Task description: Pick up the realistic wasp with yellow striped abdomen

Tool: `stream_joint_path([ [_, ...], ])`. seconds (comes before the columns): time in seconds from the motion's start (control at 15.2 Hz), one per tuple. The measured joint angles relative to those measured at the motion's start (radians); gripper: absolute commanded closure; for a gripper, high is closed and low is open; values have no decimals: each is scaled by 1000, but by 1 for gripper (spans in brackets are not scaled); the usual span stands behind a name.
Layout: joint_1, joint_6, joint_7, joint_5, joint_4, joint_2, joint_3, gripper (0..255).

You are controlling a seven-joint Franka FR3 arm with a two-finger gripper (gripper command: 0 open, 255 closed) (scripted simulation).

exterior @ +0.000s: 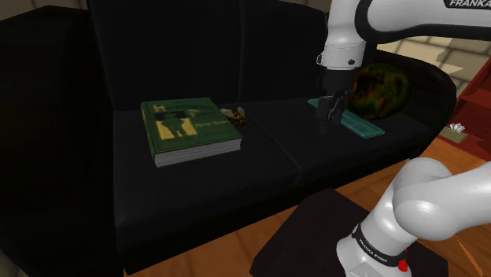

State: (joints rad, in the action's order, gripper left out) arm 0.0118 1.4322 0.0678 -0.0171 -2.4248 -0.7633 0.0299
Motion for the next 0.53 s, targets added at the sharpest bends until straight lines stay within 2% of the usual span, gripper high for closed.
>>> stream_joint_path([
  [0.2,-2,34,-1,1,13,44,-2,0],
  [0.53,-4,159,15,-10,83,225,8,0],
])
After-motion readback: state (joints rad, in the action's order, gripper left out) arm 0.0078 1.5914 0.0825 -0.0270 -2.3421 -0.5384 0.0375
